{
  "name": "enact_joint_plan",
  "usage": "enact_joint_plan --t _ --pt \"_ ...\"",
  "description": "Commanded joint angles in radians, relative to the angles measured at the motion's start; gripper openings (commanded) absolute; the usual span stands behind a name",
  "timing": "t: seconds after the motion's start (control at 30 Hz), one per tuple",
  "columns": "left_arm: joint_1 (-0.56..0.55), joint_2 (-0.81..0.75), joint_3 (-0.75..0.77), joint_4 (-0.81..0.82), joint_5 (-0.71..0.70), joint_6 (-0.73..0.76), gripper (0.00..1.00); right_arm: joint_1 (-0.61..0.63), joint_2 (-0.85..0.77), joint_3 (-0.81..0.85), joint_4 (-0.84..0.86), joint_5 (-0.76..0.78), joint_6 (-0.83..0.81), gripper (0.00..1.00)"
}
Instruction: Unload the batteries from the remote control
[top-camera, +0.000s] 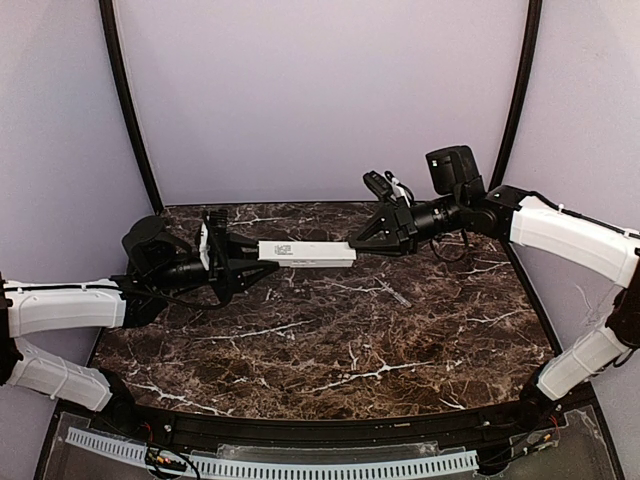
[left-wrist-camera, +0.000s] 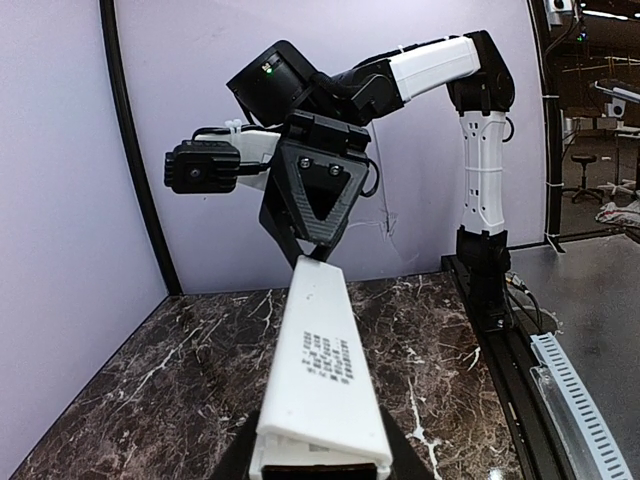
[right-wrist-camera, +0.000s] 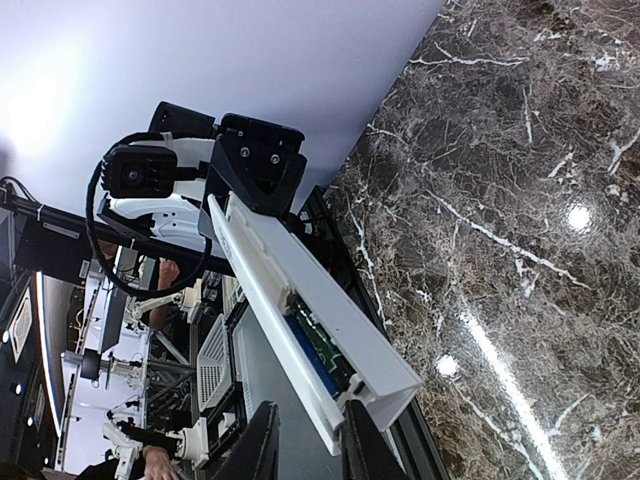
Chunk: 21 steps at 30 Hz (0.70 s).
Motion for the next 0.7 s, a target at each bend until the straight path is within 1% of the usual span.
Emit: enact_joint_plan --t 0.0,0.4,0.67 --pt "0.004 -0.002 0.013 0.003 0.005 0.01 0.0 -0.004 -0.024 -0.012 0.028 0.0 -0.003 0.2" --pt "0.004 -0.002 0.013 -0.001 0.004 0.008 0.0 -0.004 -0.022 -0.018 0.036 0.0 -0.002 0.07" --pt "0.004 -0.002 0.015 -0.007 0.004 0.011 0.0 -0.003 -0.031 -0.016 0.036 0.0 -0.005 0.0"
